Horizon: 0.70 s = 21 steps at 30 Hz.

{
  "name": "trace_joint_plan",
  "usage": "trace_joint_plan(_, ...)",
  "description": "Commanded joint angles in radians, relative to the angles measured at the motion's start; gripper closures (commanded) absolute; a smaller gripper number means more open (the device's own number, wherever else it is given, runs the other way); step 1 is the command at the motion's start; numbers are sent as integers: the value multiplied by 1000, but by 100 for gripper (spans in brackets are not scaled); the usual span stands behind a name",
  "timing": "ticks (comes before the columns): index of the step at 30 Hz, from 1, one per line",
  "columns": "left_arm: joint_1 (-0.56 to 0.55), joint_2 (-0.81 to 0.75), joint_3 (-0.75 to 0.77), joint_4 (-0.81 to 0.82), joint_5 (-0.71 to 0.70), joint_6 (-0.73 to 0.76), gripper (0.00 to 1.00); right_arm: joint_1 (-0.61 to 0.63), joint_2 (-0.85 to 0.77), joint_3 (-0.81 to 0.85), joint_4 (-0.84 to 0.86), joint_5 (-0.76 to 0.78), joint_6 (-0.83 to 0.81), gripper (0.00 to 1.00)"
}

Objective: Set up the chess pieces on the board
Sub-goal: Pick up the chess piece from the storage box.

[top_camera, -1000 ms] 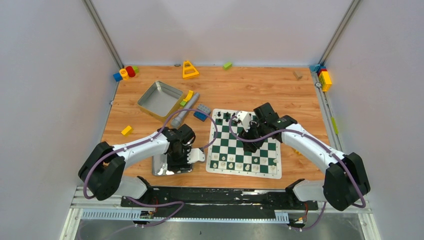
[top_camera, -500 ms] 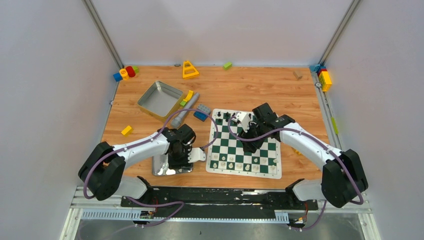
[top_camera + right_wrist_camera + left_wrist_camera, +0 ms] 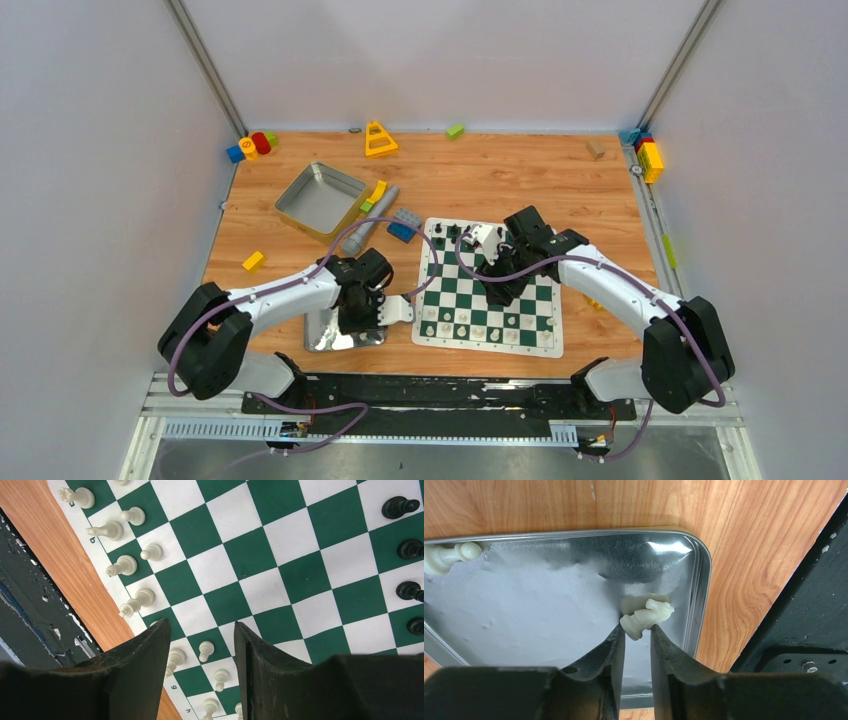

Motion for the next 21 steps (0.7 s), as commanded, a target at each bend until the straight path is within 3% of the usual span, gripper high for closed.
trace_joint_plan(1, -7, 13, -8, 29, 45, -10, 71, -4, 3, -3, 23, -9, 6, 50)
trace_joint_plan(6, -6, 8, -7, 43, 36, -26, 86, -3, 5, -2, 24, -7, 4, 50)
trace_joint_plan(13, -4, -2, -6, 53, 28, -40, 100, -4, 10, 8, 23, -10, 0, 50)
trace_joint_plan(21, 66, -26, 12, 43, 60, -48, 100, -4, 7, 26, 23, -23, 3, 51)
